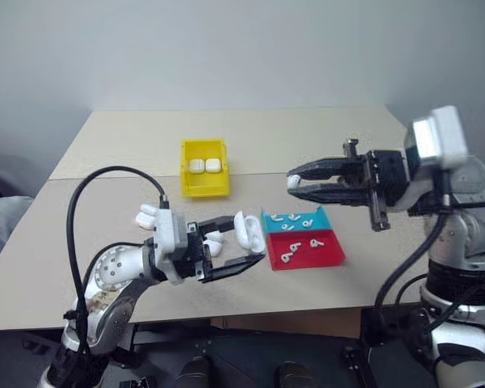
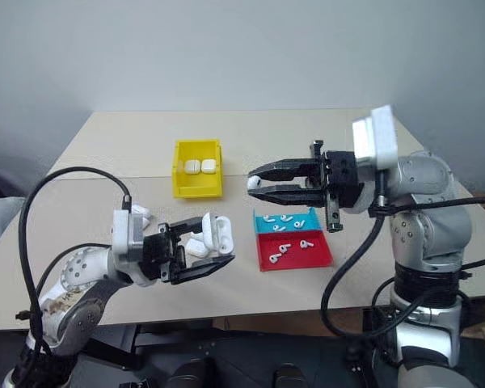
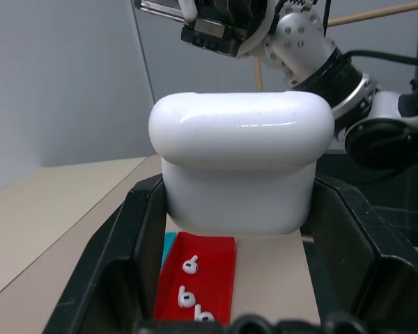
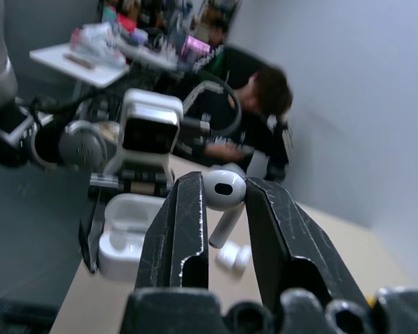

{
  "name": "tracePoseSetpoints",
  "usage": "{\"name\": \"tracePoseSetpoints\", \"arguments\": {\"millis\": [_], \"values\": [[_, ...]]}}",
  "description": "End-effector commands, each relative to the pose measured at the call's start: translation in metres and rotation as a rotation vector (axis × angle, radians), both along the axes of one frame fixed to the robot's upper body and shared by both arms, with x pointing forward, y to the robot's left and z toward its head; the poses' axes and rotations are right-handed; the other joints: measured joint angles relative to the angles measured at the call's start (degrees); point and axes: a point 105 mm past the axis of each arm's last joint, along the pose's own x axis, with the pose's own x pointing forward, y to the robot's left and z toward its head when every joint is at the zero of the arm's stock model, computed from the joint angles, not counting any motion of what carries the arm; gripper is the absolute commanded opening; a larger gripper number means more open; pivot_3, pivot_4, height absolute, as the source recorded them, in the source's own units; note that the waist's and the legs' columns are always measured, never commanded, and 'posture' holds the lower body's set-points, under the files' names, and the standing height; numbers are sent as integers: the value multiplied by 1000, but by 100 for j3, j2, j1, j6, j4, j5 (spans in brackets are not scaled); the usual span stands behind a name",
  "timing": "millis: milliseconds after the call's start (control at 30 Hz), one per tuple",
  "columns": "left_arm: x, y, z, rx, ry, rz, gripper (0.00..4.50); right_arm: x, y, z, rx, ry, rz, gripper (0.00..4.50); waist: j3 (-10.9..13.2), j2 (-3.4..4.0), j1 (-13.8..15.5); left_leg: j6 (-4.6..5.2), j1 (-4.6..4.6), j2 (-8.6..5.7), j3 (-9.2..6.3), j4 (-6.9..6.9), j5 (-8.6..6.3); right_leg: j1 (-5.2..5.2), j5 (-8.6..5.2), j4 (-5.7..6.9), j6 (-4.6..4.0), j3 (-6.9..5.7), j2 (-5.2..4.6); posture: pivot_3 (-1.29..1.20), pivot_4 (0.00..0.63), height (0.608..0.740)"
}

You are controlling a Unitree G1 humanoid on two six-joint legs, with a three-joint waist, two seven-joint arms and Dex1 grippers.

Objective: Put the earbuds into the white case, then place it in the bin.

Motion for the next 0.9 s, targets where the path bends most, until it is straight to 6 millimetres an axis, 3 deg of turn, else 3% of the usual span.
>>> {"name": "tracePoseSetpoints", "arguments": {"millis": [33,567,900], "values": [[-10,-3,13,-8,-43,-43,2766,-10,9,7,57,-90,69,625,0,0,10,-1,0,0,0,-1,0,0,0,1,-1,0,0,0,150,740],[-18,-6,17,-34,-35,-50,2766,0,20,-27,-11,-68,135,625,0,0,32,-1,-1,0,0,-11,0,-1,-5,-4,-8,0,1,0,150,740],[-19,-7,17,-35,-51,-50,2766,-1,20,-33,-33,-67,136,625,0,0,30,-6,-1,0,0,-11,-4,-2,-5,-8,-8,0,1,0,150,740]]}}
